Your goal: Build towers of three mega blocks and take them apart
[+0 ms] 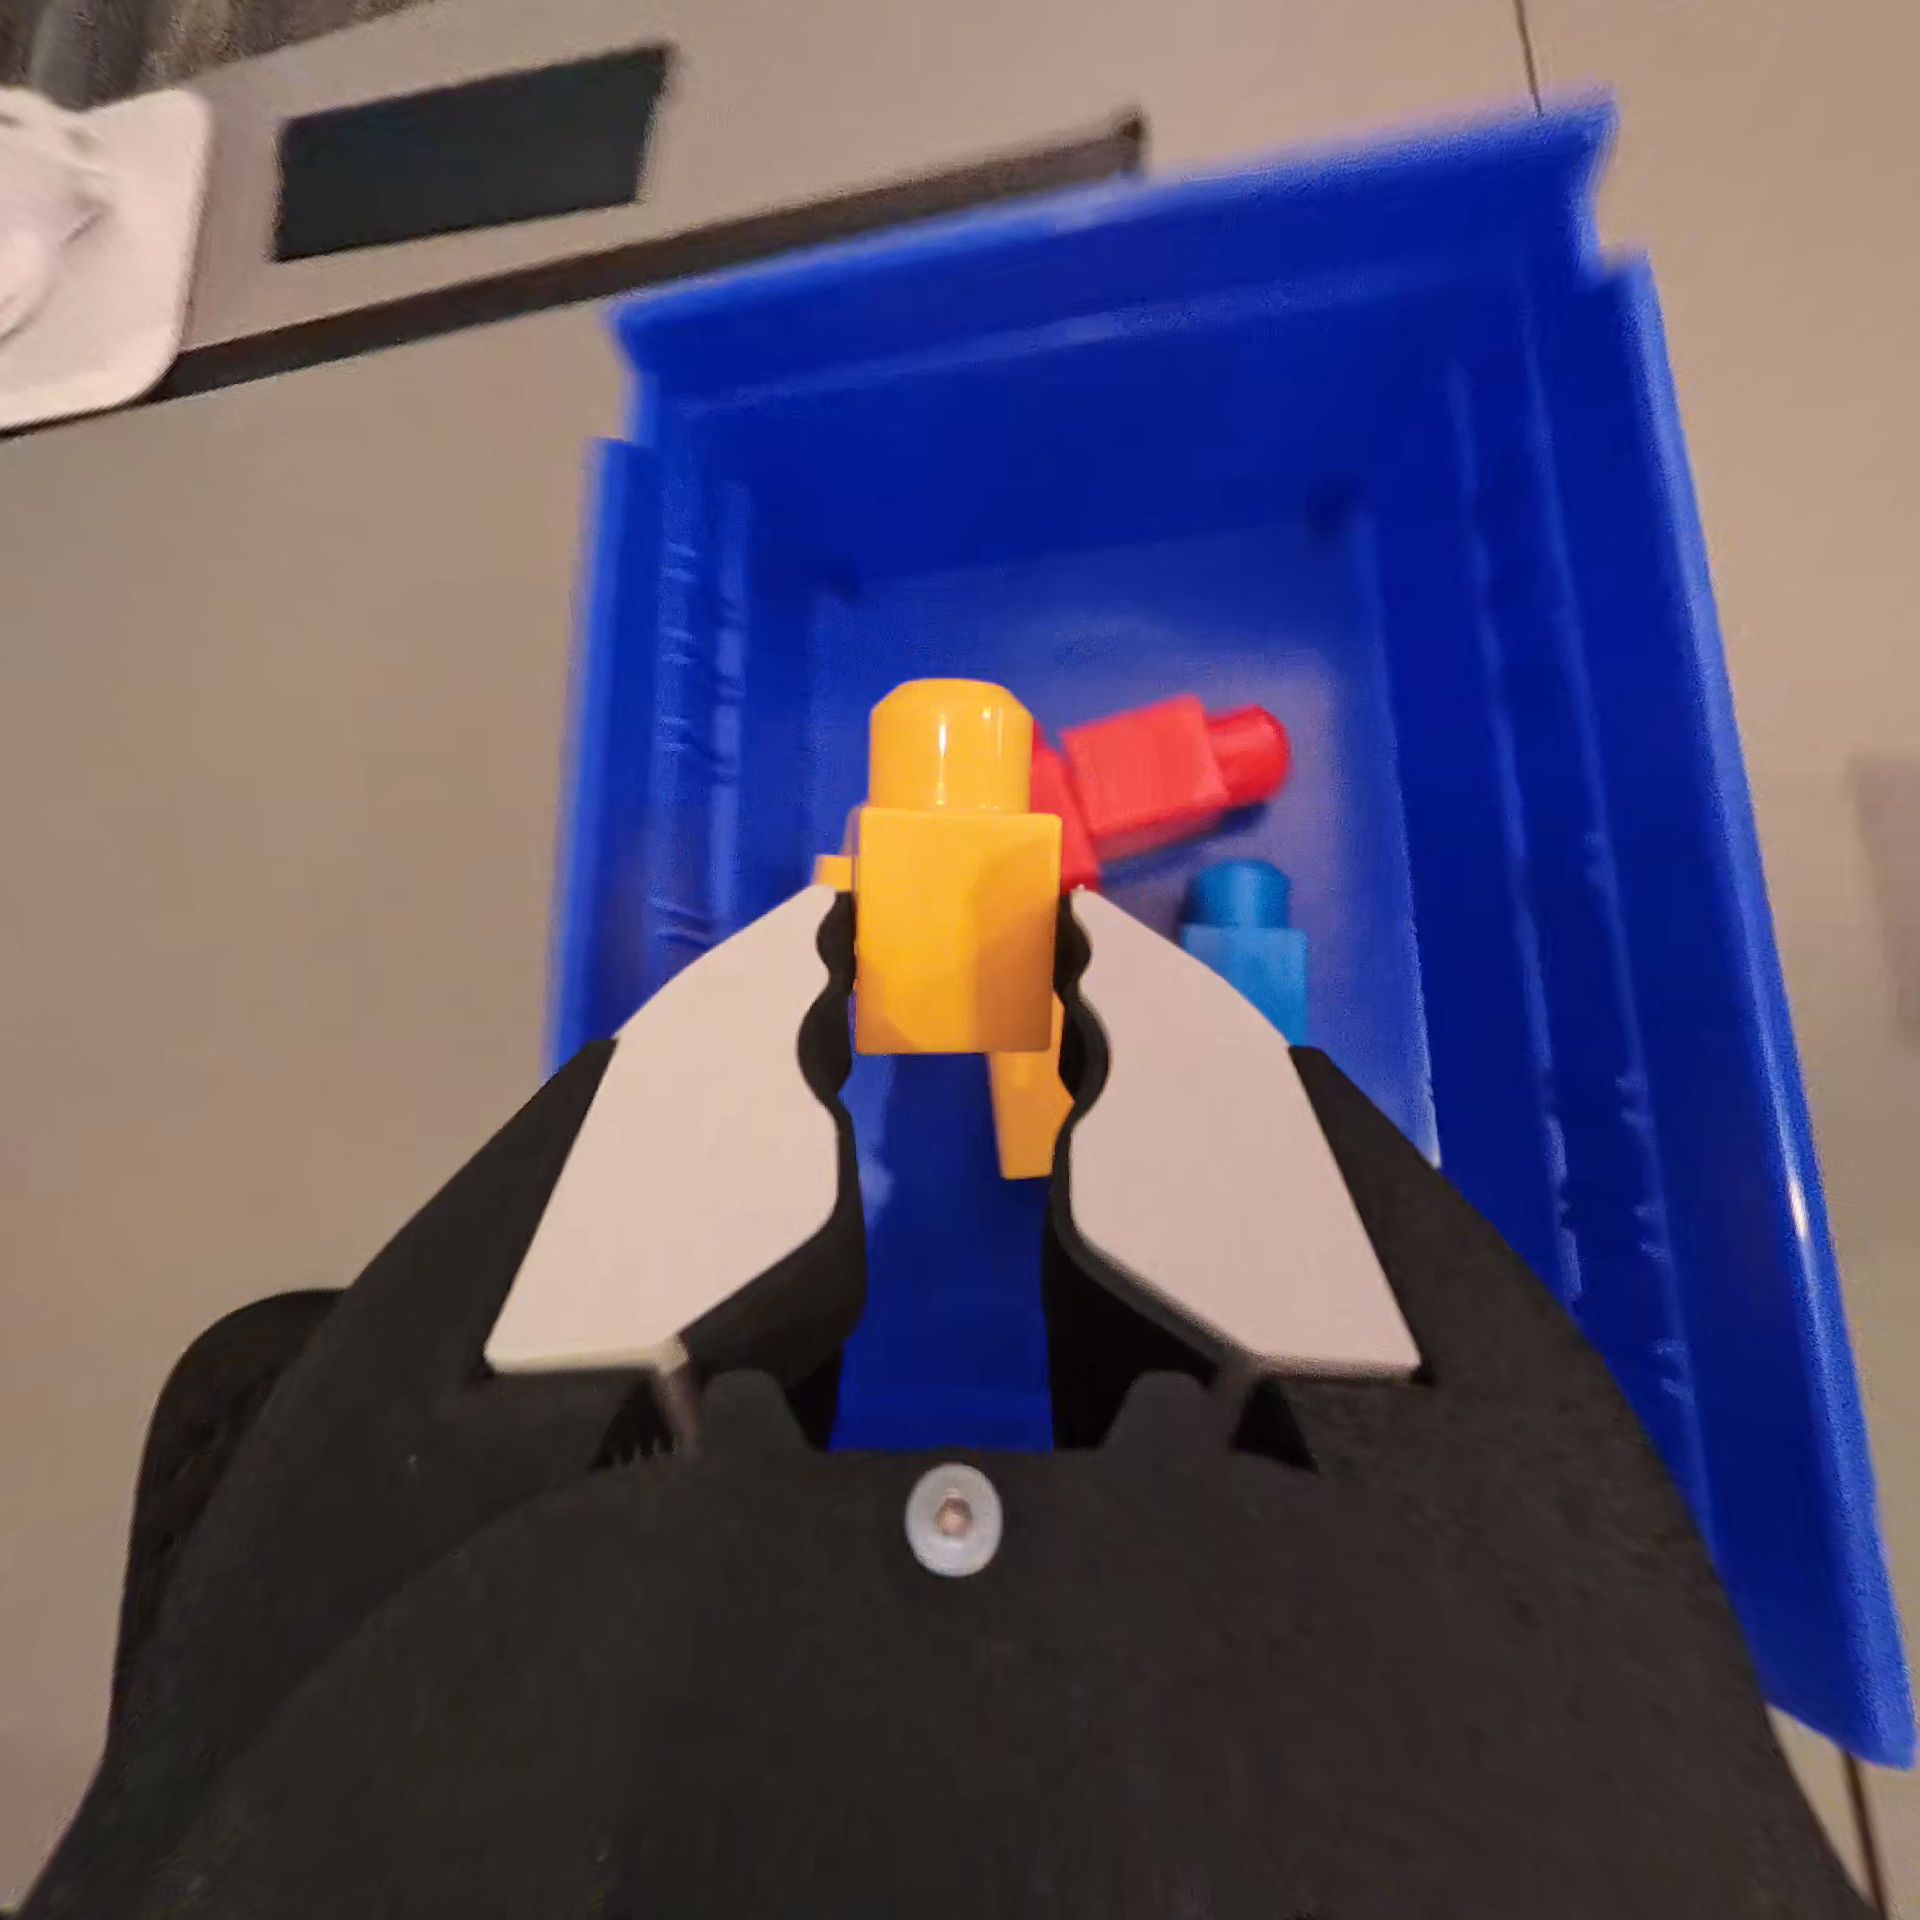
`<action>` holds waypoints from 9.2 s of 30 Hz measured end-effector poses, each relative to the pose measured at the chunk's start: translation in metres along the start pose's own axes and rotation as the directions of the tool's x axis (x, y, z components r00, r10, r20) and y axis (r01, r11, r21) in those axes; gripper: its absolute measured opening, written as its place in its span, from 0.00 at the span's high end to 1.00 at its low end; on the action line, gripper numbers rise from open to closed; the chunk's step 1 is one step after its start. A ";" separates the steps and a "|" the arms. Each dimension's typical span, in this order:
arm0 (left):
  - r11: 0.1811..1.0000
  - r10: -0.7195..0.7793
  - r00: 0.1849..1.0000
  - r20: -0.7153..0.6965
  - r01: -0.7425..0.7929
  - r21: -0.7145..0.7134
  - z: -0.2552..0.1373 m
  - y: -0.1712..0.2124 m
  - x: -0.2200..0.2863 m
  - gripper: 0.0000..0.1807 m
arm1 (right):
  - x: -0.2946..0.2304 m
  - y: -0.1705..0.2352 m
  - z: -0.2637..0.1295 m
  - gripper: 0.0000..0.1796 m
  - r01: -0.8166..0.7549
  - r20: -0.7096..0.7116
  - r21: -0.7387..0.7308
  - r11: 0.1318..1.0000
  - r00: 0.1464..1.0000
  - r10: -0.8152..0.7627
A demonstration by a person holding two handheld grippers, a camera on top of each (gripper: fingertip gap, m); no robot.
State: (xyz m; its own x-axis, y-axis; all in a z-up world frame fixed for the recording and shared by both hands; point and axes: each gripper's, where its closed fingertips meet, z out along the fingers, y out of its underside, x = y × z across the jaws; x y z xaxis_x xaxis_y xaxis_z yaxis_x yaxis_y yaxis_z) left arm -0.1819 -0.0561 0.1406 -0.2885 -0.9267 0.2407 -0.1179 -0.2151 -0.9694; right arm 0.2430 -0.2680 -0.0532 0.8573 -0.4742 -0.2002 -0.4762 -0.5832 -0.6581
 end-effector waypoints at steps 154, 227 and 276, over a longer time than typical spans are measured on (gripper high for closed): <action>0.982 -0.003 0.989 -0.150 -0.026 -0.187 0.067 0.045 0.039 0.79 | -0.033 -0.028 -0.022 0.78 0.130 0.092 0.155 0.979 0.985 -0.146; 0.955 0.019 0.080 0.997 0.293 -0.042 -0.402 0.148 -0.077 0.79 | -0.119 -0.077 -0.027 0.73 0.456 0.120 0.390 0.800 0.836 -0.536; 0.997 0.053 0.997 -0.061 -0.050 0.052 0.074 0.025 0.029 0.79 | -0.425 -0.007 -0.069 0.80 0.527 0.699 0.592 0.610 0.040 -0.714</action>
State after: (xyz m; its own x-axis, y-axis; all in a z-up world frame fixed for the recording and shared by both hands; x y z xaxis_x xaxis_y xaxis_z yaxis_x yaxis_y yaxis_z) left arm -0.1224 -0.1107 0.1201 -0.3520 -0.9162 0.1914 -0.0539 -0.1843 -0.9814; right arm -0.1320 -0.1076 0.0860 0.5107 0.8585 -0.0461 0.2773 -0.2152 -0.9364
